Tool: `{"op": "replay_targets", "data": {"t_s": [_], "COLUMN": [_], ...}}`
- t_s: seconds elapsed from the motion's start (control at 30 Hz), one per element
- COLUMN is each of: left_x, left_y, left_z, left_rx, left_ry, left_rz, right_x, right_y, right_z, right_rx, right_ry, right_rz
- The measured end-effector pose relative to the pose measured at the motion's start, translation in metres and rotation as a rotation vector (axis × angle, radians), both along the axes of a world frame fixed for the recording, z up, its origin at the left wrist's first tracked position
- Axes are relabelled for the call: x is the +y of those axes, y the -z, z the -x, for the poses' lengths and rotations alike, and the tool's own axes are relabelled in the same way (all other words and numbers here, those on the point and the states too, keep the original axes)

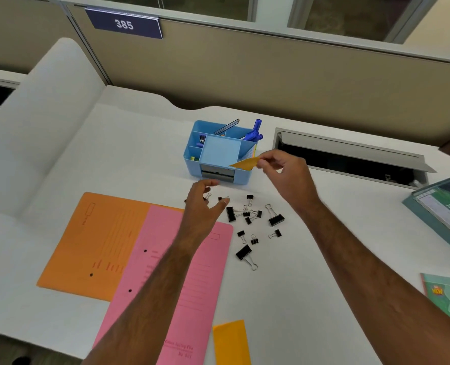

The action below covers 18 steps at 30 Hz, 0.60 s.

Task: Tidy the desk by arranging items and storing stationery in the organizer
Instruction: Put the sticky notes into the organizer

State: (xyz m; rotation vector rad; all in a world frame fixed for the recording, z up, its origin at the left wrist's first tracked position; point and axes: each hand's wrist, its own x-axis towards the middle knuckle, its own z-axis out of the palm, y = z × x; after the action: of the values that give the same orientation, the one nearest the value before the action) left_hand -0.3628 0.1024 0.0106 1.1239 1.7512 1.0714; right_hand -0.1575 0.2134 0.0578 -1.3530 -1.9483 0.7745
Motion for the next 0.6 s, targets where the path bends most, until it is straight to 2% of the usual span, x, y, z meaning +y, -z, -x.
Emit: {"op": "replay_targets", "data": {"t_s": [0.1,0.23,0.43,0.6], "left_x": [-0.017,-0.042,-0.075,-0.088], "left_y": [0.012,0.028,0.048,0.053], "left_z": [-0.002,-0.003,-0.004,-0.002], "left_rx": [0.041,0.100,0.338,0.362], "left_ry": [0.054,0.139,0.307,0.304], "left_rz": [0.018,0.117,0.147,0.157], "right_x": [0.011,0.023,0.033,0.032], "right_y": [0.003,0.011,0.020,0.020], "right_z": [-0.004,-0.004,0.003,0.010], "right_rx": [-0.034,-0.111,-0.278,-0.382], "right_ry": [-0.018,-0.024,-0.016,-0.060], "right_rz": [-0.062,-0.039,-0.040,-0.008]}}
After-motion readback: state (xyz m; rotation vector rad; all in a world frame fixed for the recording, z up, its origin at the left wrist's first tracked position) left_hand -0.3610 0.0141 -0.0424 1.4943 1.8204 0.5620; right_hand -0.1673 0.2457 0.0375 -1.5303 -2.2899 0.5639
